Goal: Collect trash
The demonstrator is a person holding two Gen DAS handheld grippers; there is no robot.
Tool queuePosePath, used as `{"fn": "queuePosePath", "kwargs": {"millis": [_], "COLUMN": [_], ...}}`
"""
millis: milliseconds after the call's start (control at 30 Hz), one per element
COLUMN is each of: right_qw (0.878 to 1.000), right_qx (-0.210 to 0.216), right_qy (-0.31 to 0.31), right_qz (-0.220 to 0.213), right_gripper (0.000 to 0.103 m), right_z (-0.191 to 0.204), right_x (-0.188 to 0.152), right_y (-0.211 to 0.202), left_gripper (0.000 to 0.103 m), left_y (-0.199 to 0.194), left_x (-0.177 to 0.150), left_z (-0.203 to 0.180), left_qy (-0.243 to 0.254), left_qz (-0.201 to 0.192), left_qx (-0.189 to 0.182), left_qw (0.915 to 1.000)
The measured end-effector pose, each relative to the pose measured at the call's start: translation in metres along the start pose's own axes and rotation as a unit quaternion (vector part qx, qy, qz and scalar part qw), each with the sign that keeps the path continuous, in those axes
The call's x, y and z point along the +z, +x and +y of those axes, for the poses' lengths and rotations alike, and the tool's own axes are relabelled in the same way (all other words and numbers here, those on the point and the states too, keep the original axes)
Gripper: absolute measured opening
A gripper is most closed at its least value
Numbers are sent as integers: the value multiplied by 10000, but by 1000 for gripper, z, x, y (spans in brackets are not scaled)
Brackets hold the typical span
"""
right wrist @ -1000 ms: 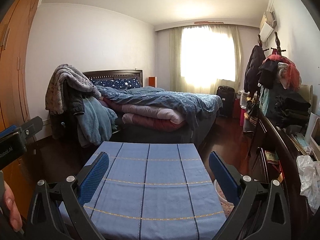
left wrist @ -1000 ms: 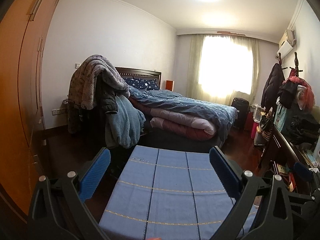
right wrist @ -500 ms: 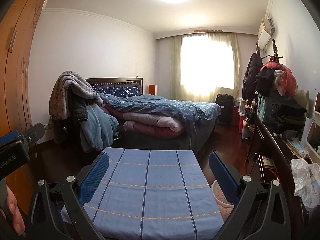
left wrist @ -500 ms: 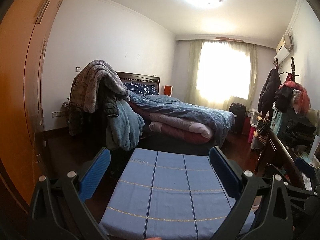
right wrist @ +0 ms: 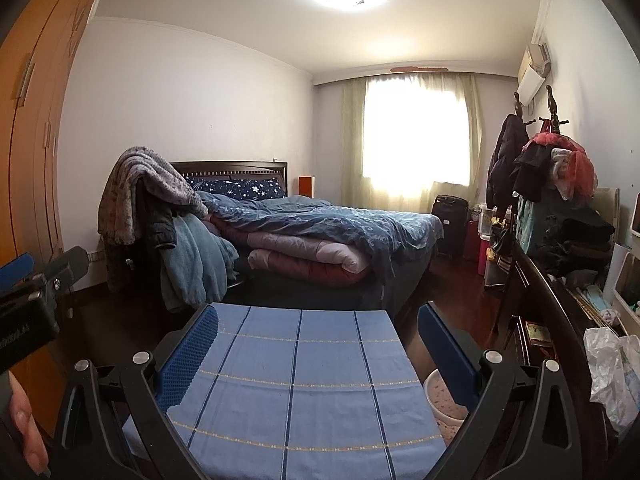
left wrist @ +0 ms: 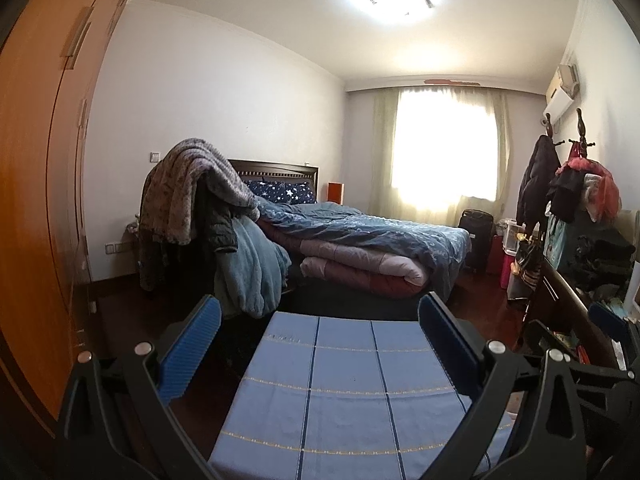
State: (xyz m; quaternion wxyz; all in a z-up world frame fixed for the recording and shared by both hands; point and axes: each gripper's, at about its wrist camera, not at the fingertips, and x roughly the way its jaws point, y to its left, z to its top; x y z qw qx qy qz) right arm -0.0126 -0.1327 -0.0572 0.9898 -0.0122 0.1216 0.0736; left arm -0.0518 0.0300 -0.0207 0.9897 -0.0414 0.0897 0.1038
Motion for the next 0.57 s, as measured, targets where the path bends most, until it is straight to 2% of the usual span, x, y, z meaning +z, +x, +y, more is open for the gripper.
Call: {"fn": "queuePosePath", "kwargs": {"millis": [267,567], "right_qw": [9995,9990], "right_qx": [-283,-427], "right_qy": [83,111], "right_qz": [-82,-52], "right_gripper": [99,99], "right_z": [-13,-22], "right_x": [2,4], "right_y": [8,20], "left_gripper": [100,100], "left_y": [15,33], "left_x": [-1,-1], "left_z": [-13,-16], "left_qy": [137,103], "left_qz": [-30,121], "left_qx": [-111,-305], "left_qw": [9998,9994]}}
